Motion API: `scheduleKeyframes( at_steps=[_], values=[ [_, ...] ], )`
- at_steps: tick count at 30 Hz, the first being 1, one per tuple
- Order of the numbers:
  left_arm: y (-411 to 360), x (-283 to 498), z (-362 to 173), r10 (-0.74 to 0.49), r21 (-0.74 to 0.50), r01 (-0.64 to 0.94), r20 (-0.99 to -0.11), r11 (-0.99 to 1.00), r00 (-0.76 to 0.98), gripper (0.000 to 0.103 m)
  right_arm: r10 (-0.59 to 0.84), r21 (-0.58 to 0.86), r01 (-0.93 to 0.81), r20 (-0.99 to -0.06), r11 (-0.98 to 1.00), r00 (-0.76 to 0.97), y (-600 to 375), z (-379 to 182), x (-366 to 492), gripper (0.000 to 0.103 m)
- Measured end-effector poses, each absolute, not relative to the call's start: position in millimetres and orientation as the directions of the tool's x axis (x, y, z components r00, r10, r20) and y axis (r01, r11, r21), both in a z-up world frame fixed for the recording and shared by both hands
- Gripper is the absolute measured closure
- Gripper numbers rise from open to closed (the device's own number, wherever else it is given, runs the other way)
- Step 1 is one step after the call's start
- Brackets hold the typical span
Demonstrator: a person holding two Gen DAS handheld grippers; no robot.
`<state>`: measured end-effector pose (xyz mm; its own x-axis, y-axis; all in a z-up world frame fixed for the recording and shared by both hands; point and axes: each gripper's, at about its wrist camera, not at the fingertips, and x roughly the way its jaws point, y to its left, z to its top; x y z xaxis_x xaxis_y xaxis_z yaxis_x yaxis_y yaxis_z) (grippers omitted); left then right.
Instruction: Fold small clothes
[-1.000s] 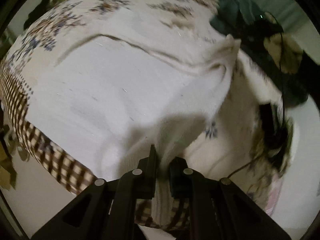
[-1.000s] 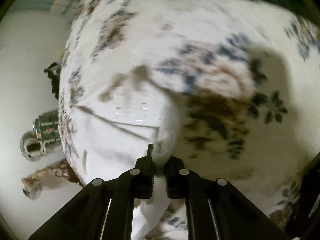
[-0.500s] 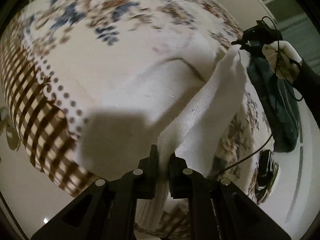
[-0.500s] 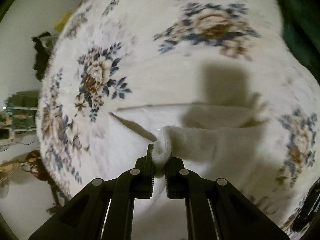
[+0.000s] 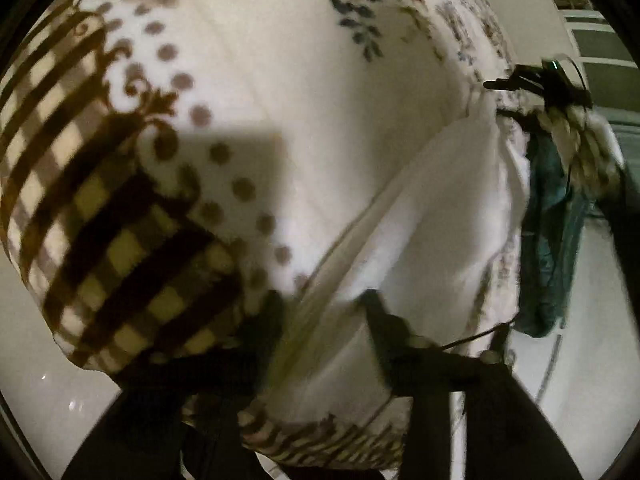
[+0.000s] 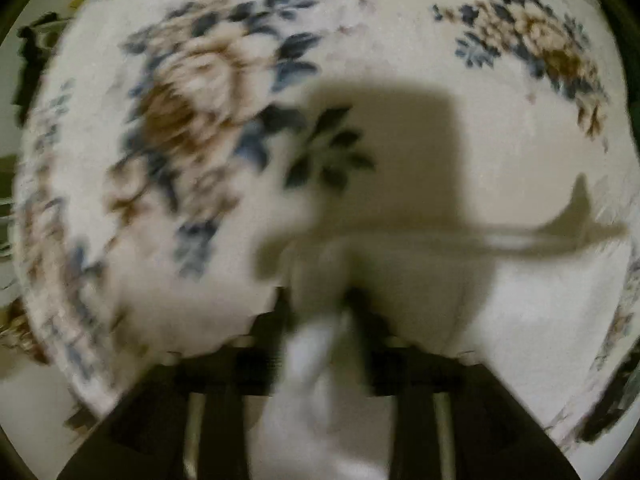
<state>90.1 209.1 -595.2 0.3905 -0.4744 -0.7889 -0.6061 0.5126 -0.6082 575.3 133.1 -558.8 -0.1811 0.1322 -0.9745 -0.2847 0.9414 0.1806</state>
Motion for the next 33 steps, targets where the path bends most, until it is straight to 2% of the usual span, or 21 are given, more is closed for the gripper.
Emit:
scheduleKeyframes(
  at_steps=[4,7,9,12,16,17,18,19,20,21,22,23,27,31,33],
  values=[
    [207.2,93.5,-581.3,-0.465,-0.586,-0.563,-0.809,0.584,0.36,0.053,0.232,0.273,-0.27,-0.957,0.923,-0.175,74.7,-514.5,501.0,0.045],
    [197.1,100.7,-578.1,-0.465,-0.571,-0.534,-0.82,0.623,0.335,0.053,0.26,0.307,-0.189,-0.936,0.933,-0.235,12.8,-512.4,414.4,0.043],
    [194.0,104.7,-579.3,-0.46,-0.561,-0.527,-0.827,0.639,0.323,0.053,0.277,0.319,-0.103,-0.913,0.942,-0.299,-25.2,-529.2,357.5,0.043],
    [190.8,106.8,-580.0,-0.436,-0.528,-0.528,-0.849,0.665,0.299,0.053,0.376,0.365,0.106,-0.837,0.925,-0.399,-84.7,-576.1,267.9,0.043],
    [183.5,106.6,-582.9,-0.405,-0.481,-0.508,-0.877,0.715,0.26,0.053,0.492,0.441,0.219,-0.784,0.87,-0.379,-114.4,-617.9,200.5,0.046],
    [183.0,106.0,-585.7,-0.407,-0.476,-0.495,-0.879,0.726,0.248,0.053,0.492,0.44,0.22,-0.786,0.87,-0.373,-116.2,-623.4,193.1,0.06],
    [180.5,107.2,-587.0,-0.407,-0.472,-0.488,-0.881,0.735,0.239,0.053,0.503,0.447,0.231,-0.787,0.864,-0.357,-119.9,-628.3,184.8,0.095],
    [178.6,106.6,-588.4,-0.405,-0.465,-0.483,-0.885,0.742,0.229,0.055,0.523,0.462,0.249,-0.783,0.851,-0.336,-120.9,-630.7,177.9,0.099],
    [176.8,106.2,-589.2,-0.414,-0.472,-0.478,-0.881,0.74,0.229,0.056,0.531,0.471,0.251,-0.793,0.846,-0.299,-123.4,-627.7,171.3,0.099],
    [175.3,105.2,-587.5,-0.41,-0.472,-0.475,-0.882,0.743,0.235,0.062,0.521,0.468,0.238,-0.806,0.851,-0.281,-124.5,-623.3,164.8,0.1],
    [173.7,104.2,-584.8,-0.403,-0.47,-0.463,-0.883,0.752,0.242,0.092,0.519,0.465,0.239,-0.81,0.852,-0.273,-124.9,-620.9,156.8,0.1],
    [171.6,103.6,-581.8,-0.397,-0.462,-0.454,-0.887,0.762,0.235,0.097,0.511,0.456,0.242,-0.817,0.856,-0.268,-126.8,-617.4,151.0,0.1],
    [173.2,97.9,-558.8,-0.38,-0.471,-0.436,-0.88,0.766,0.283,0.097,0.49,0.431,0.25,-0.826,0.867,-0.278,-126.3,-608.8,129.5,0.101],
    [188.6,91.3,-533.2,-0.396,-0.543,-0.461,-0.835,0.701,0.382,0.097,0.504,0.467,0.19,-0.812,0.864,-0.296,-117.4,-588.7,119.8,0.101],
    [200.1,89.5,-538.3,-0.361,-0.515,-0.491,-0.853,0.703,0.377,0.097,0.485,0.459,0.159,-0.818,0.874,-0.309,-112.1,-587.2,117.9,0.101]
  ],
)
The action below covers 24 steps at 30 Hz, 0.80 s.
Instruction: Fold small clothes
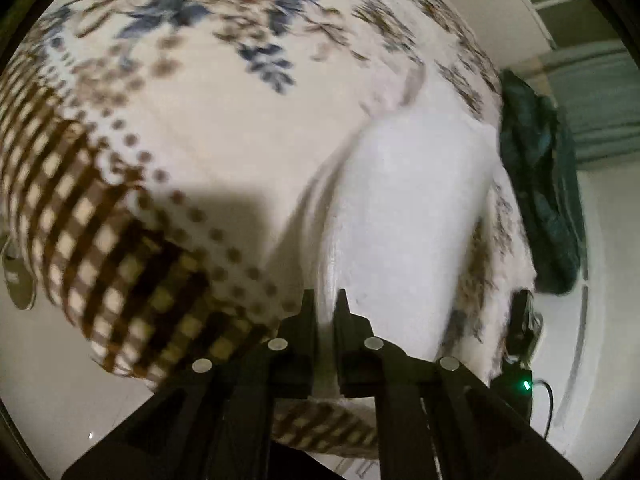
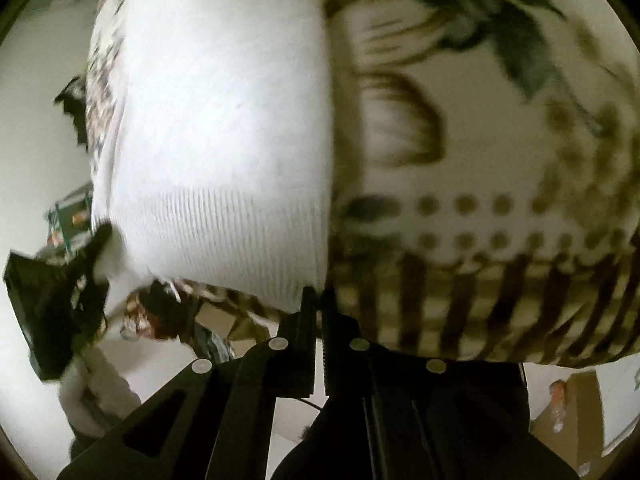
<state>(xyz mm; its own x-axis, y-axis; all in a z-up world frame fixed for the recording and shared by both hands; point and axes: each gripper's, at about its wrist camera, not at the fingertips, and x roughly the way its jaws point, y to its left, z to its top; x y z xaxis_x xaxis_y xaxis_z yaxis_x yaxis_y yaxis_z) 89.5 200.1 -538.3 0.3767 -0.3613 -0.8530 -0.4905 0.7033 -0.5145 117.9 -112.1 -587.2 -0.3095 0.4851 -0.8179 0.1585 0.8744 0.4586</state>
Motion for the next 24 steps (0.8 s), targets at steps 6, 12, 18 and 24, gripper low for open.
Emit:
scheduleKeyframes(
  at_steps=[6,12,18,24],
  values=[
    [218.5,83.7,-586.7,-0.327,-0.411,-0.559,-0.912,0.72,0.249,0.097,0.413,0.399,0.119,-0.822,0.909,-0.392,-102.2,-620.9,128.4,0.099],
    [219.0,80.9,-562.6,-0.376,-0.485,-0.481,-0.873,0.73,0.311,0.039,0.534,0.515,0.153,-0.773,0.844,-0.343,-127.4,-586.0,149.6,0.038],
    [204.1,123.4,-587.0,-0.482,-0.556,-0.357,-0.83,0.751,0.28,0.039,0.606,0.558,0.243,-0.755,0.794,-0.249,-153.7,-589.2,157.7,0.038],
    [184.9,141.6,-618.1,-0.544,-0.581,-0.249,-0.814,0.775,0.204,0.035,0.753,0.669,0.365,-0.635,0.647,-0.171,-158.4,-628.8,144.7,0.037]
  ],
)
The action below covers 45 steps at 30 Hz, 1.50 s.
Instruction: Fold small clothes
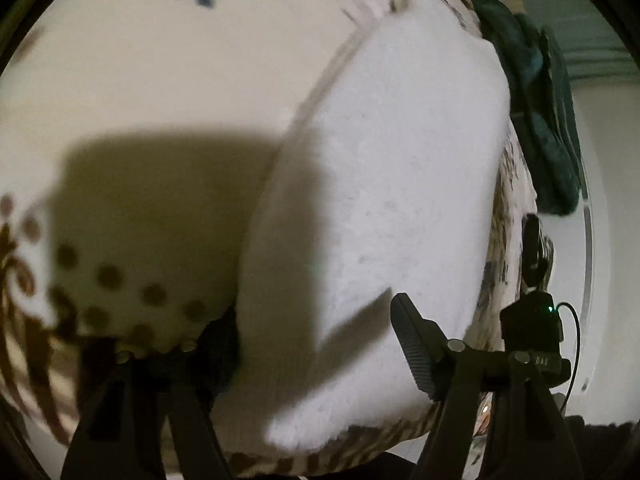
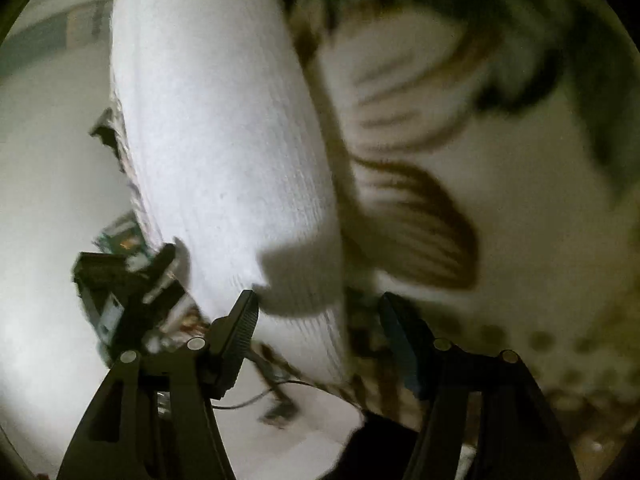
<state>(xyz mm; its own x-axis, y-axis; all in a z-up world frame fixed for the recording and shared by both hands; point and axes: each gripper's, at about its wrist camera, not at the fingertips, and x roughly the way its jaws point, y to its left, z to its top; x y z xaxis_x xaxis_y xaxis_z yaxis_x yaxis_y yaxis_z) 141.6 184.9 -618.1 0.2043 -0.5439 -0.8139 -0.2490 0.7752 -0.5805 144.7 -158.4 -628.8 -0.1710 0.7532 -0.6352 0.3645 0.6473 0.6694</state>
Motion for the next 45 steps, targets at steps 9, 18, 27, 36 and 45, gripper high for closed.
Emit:
scheduleKeyframes(
  at_steps=[9,18,27,36,45],
  values=[
    [188.2,133.2,-598.1,-0.65,-0.686,-0.313,-0.726,0.657,0.226,0.09,0.786,0.697,0.41,-0.613,0.588,-0.086,-146.1,-604.3,143.1,0.087],
    [201.4,199.3,-503.8,-0.688,-0.779,-0.222,-0.623,0.586,0.371,0.09,0.811,0.782,0.34,-0.579,0.523,0.086,-163.9,-503.6,202.9,0.088],
    [183.3,394.3,-505.7,-0.701,-0.796,-0.14,-0.59,0.589,0.4,0.077,0.779,0.801,0.353,-0.578,0.484,0.243,-188.6,-475.5,391.6,0.082],
    [223.7,485.6,-498.1,-0.66,-0.8,-0.121,-0.561,0.588,0.499,0.036,0.727,0.813,0.329,-0.579,0.48,0.368,-217.6,-460.2,519.7,0.038],
    [169.2,482.8,-551.1,-0.504,-0.517,0.043,-0.81,0.855,0.3,0.039,0.497,0.538,0.252,-0.842,0.804,0.211,-213.1,-486.4,471.6,0.04]
  ],
)
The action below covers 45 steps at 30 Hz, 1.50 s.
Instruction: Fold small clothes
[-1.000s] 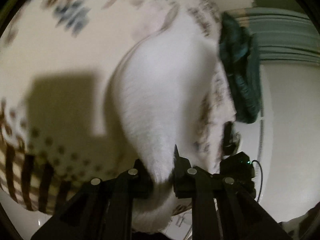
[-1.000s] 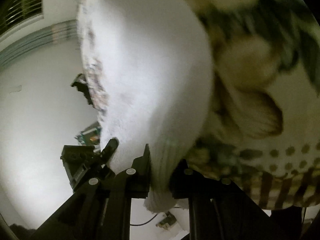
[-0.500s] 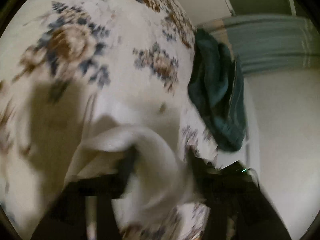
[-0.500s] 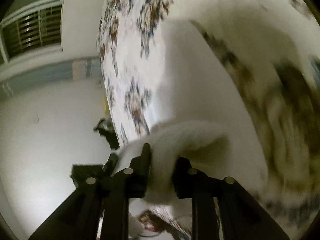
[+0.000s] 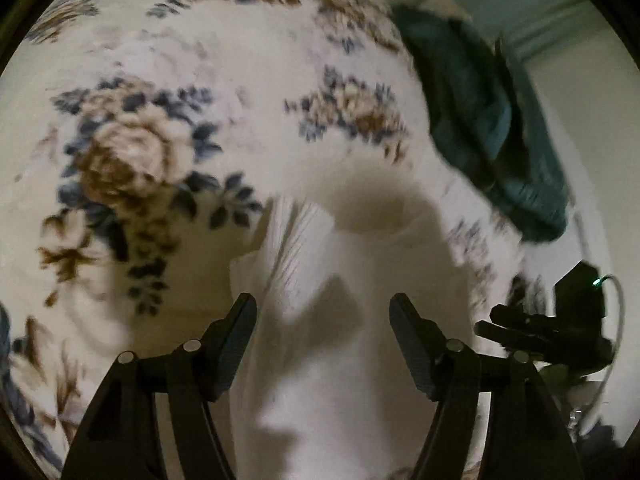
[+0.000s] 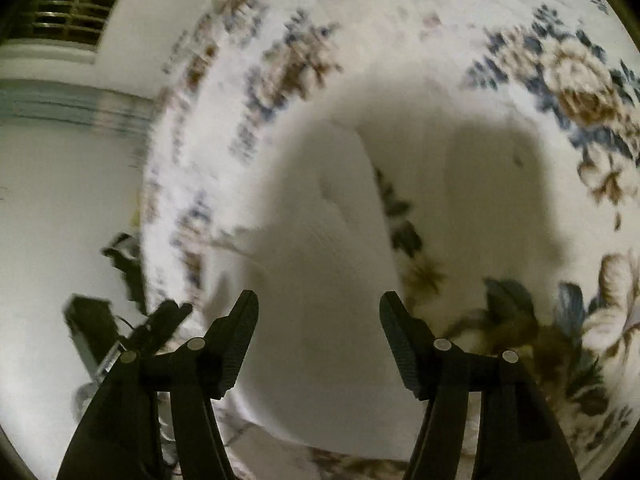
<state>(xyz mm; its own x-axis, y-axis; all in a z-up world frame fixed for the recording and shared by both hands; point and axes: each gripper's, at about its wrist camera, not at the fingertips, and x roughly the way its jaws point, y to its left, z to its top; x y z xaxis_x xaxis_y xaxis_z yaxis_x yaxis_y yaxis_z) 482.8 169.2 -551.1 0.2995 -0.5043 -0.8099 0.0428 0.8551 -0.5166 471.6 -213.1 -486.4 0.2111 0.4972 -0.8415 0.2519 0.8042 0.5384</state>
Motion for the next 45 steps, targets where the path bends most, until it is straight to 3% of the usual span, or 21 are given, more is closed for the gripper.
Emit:
scheduleKeyframes(
  at_steps=[1,2,3,11,15,20,21,22,24,25,26,30,35,36,37,38,39,45],
  values=[
    [163.5,486.8,-557.6,-0.49,-0.498,0.055,-0.821,0.866,0.292,0.061,0.485,0.528,0.242,-0.847,0.814,0.218,-211.8,-495.9,468.2,0.048],
    [158.2,491.2,-564.0,-0.49,-0.492,0.07,-0.824,0.868,0.285,0.086,0.463,0.51,0.229,-0.856,0.829,0.229,-209.5,-497.7,468.5,0.081],
    [154.1,495.2,-568.7,-0.469,-0.468,0.074,-0.84,0.88,0.273,0.097,0.422,0.47,0.213,-0.876,0.857,0.235,-206.4,-498.0,469.8,0.095],
    [196.6,490.9,-520.7,-0.522,-0.557,0.047,-0.742,0.829,0.421,0.098,0.314,0.409,0.205,-0.871,0.889,0.377,-217.2,-457.0,473.0,0.098],
    [202.1,524.0,-544.2,-0.52,-0.566,-0.012,-0.766,0.824,0.379,0.098,0.262,0.368,0.256,-0.892,0.894,0.368,-226.6,-464.4,503.0,0.1],
    [190.2,550.1,-592.9,-0.559,-0.589,-0.076,-0.794,0.805,0.238,0.093,0.279,0.334,0.289,-0.936,0.897,0.214,-233.9,-513.2,533.3,0.098],
    [191.2,547.5,-593.0,-0.561,-0.591,-0.086,-0.795,0.802,0.23,0.088,0.297,0.346,0.295,-0.934,0.891,0.197,-236.1,-515.8,532.9,0.095],
    [194.2,543.0,-589.8,-0.574,-0.606,-0.086,-0.783,0.791,0.239,0.076,0.336,0.376,0.305,-0.925,0.875,0.177,-240.7,-516.7,530.1,0.092],
    [205.4,527.3,-578.3,-0.602,-0.642,-0.095,-0.753,0.761,0.267,0.057,0.38,0.422,0.316,-0.906,0.85,0.188,-248.9,-511.9,520.2,0.065],
    [211.1,518.2,-572.8,-0.601,-0.646,-0.1,-0.748,0.757,0.281,0.05,0.403,0.446,0.315,-0.894,0.838,0.196,-254.0,-505.2,508.5,0.058],
    [218.0,504.2,-566.5,-0.602,-0.652,-0.105,-0.741,0.751,0.296,0.049,0.415,0.459,0.31,-0.888,0.833,0.2,-256.4,-500.1,497.5,0.053],
    [232.1,447.6,-555.8,-0.601,-0.659,-0.122,-0.736,0.742,0.312,0.045,0.505,0.518,0.307,-0.854,0.799,0.128,-258.4,-502.0,430.2,0.053],
    [219.5,382.7,-583.5,-0.636,-0.68,-0.17,-0.73,0.714,0.25,0.045,0.563,0.535,0.328,-0.826,0.778,0.012,-237.7,-539.7,368.7,0.053],
    [213.9,377.0,-589.5,-0.641,-0.683,-0.174,-0.728,0.71,0.241,0.048,0.567,0.54,0.329,-0.823,0.775,0.016,-233.0,-547.7,360.9,0.058],
    [208.8,371.9,-593.9,-0.634,-0.675,-0.172,-0.735,0.718,0.238,0.064,0.566,0.547,0.32,-0.824,0.774,0.039,-229.6,-549.3,356.8,0.068],
    [204.2,368.1,-596.1,-0.619,-0.66,-0.155,-0.747,0.735,0.242,0.079,0.559,0.544,0.313,-0.828,0.779,0.049,-226.6,-547.9,355.2,0.084],
    [203.8,366.8,-596.3,-0.613,-0.654,-0.154,-0.752,0.741,0.243,0.088,0.551,0.542,0.308,-0.832,0.782,0.066,-224.4,-543.4,354.1,0.088],
    [223.5,373.1,-578.6,-0.64,-0.688,-0.22,-0.725,0.692,0.253,0.088,0.484,0.476,0.346,-0.872,0.808,0.07,-236.8,-537.3,356.1,0.093]
  ],
)
